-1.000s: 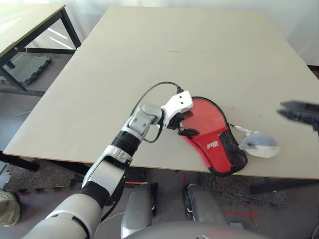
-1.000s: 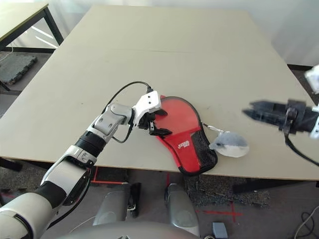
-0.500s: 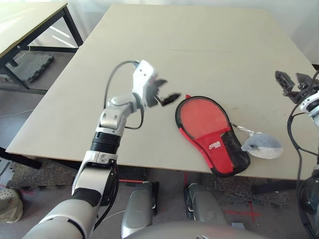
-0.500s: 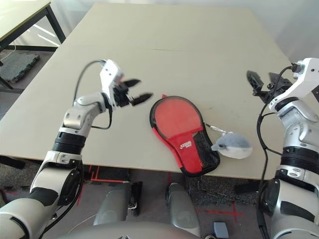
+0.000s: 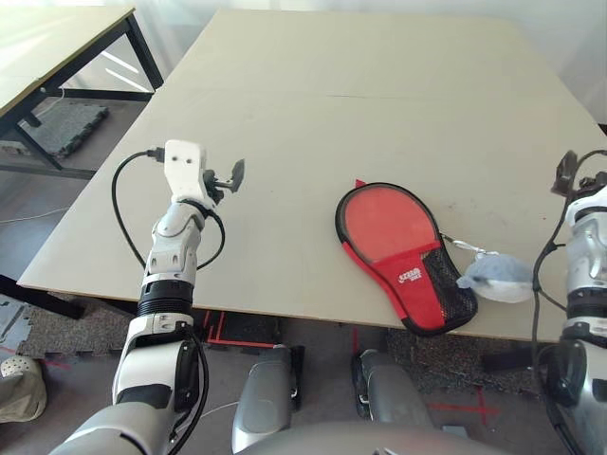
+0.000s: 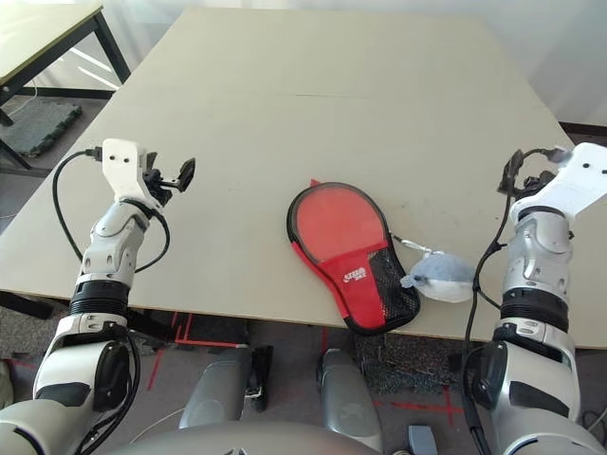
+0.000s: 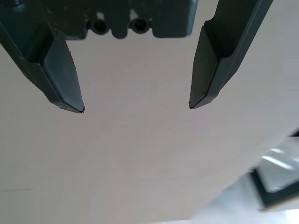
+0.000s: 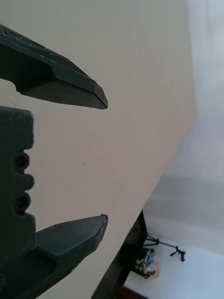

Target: Store the ping-pong paddle in its case and zip it.

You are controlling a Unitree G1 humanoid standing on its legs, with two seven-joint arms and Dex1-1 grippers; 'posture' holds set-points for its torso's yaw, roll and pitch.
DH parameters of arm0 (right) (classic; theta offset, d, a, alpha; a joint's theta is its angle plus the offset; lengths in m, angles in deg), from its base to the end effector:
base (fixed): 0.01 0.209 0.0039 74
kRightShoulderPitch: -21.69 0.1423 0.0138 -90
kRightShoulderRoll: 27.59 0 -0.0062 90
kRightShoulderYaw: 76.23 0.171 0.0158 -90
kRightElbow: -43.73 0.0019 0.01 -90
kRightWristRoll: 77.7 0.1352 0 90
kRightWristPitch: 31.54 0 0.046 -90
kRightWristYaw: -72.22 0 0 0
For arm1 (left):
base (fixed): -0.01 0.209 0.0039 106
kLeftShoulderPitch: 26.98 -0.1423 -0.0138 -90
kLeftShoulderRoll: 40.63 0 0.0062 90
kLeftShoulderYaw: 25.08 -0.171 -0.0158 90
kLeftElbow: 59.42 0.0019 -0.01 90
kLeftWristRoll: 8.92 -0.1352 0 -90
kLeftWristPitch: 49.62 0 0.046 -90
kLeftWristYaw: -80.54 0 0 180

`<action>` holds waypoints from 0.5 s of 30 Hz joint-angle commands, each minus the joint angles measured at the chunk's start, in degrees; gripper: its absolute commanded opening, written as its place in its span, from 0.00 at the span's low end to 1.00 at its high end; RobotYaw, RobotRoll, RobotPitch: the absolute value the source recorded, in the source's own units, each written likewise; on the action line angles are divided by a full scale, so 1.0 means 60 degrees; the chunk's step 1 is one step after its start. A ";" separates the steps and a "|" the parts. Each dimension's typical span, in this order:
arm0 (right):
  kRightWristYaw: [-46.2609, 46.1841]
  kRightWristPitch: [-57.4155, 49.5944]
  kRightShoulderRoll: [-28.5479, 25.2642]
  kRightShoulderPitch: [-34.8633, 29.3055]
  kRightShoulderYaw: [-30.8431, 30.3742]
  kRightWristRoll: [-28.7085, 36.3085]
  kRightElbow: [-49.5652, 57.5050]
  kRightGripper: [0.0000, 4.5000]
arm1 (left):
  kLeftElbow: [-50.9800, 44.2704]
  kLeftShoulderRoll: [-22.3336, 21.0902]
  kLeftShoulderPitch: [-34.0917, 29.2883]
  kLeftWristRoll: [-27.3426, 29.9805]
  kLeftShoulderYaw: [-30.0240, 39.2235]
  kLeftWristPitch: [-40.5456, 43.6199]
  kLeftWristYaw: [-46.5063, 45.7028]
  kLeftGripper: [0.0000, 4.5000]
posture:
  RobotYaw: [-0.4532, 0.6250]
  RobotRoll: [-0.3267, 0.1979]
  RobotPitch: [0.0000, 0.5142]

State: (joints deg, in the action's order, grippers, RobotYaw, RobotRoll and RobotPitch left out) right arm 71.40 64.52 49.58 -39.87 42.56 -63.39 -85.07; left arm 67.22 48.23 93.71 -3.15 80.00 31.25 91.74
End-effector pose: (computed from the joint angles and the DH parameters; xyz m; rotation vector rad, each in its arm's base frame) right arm 0.2527 -0.3256 0.1152 0.0376 -0.1277 -0.5680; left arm 0.2854 0.2384 0.0958 0.0770 -0.0959 0.0449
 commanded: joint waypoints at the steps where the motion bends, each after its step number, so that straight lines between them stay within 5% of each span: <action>1: -0.0482 -0.0022 0.0228 -0.0288 0.0114 -0.0004 0.0174 0.99 | 0.0832 -0.0187 0.0222 -0.0269 0.0140 -0.1007 -0.0748 1.00 | 0.40 0.62 0.21; 15: -0.0675 -0.0410 0.0722 -0.0862 0.0075 0.0296 0.0856 0.99 | 0.2517 -0.0208 0.1101 0.0056 0.0106 -0.1750 -0.0873 1.00 | 0.35 0.62 0.20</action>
State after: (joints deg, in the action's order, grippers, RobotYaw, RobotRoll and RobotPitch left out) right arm 67.28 62.95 53.05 -44.16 42.64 -62.47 -80.85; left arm 80.98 47.18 100.01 -3.29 80.62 21.45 86.15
